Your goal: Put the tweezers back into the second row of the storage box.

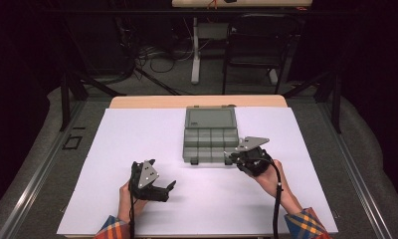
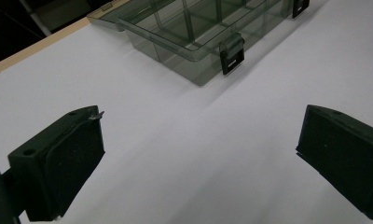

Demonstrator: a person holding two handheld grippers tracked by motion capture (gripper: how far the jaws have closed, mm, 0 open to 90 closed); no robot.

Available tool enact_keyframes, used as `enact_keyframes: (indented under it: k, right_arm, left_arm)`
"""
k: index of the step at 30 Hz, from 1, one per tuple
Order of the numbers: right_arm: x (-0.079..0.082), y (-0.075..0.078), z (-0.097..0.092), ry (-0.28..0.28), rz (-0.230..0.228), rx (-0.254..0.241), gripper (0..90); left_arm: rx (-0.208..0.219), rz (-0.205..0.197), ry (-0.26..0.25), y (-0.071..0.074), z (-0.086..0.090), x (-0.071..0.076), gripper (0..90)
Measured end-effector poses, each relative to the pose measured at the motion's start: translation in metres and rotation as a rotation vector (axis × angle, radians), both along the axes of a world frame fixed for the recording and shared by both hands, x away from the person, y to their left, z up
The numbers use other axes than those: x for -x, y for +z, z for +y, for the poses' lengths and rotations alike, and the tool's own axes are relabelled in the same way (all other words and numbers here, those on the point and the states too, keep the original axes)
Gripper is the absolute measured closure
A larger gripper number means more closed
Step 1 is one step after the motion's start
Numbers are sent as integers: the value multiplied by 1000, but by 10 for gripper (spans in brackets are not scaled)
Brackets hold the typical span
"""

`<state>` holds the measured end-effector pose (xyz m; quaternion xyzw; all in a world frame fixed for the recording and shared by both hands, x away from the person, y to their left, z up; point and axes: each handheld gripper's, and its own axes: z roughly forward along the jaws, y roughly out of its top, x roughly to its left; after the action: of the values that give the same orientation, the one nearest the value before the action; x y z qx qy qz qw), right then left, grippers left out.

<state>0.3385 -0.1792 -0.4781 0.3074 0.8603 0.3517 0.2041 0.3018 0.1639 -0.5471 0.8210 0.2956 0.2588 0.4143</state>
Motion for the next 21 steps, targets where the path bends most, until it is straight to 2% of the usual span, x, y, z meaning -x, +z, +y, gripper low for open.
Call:
enact_keyframes:
  k: [21]
  right_arm:
    - [-21,8,6,40,-13,33,844]
  left_arm:
    - [5,1,1,0,1,0,0]
